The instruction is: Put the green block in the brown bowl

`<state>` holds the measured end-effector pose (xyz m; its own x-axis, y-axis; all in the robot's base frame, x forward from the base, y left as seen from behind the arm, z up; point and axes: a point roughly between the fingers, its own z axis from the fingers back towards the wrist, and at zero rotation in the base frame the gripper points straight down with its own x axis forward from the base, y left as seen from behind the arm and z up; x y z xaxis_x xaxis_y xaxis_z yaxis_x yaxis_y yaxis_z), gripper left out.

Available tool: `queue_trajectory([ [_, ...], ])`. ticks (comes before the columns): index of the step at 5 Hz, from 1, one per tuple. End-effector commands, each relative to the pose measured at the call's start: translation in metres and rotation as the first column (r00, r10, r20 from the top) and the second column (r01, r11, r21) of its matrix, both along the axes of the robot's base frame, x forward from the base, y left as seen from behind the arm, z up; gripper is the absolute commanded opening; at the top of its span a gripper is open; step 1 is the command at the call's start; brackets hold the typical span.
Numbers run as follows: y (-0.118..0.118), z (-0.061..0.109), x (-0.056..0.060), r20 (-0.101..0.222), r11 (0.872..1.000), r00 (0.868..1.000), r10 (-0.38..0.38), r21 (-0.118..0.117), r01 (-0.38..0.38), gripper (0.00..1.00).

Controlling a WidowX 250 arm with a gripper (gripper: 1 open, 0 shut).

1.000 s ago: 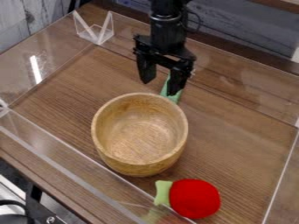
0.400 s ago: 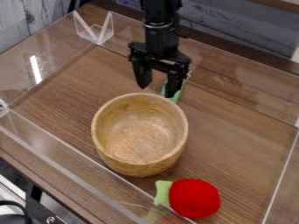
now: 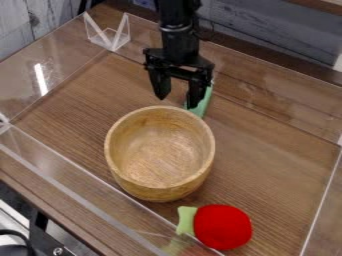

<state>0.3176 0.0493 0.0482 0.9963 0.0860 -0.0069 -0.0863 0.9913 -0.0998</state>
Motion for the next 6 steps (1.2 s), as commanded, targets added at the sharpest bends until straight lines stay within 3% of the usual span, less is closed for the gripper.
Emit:
queue_trajectory([
  [1, 0.002, -0.001, 0.006, 0.039, 1.0, 0.999, 0.02, 0.006, -0.02, 1.0],
  [4, -0.018, -0.016, 0.015, 0.053, 0.991, 0.99, -0.131, 0.003, 0.131, 1.0],
  [6, -0.022, -0.011, 0.021, 0.051, 0.98, 0.978, -0.2, 0.004, 0.2, 1.0],
])
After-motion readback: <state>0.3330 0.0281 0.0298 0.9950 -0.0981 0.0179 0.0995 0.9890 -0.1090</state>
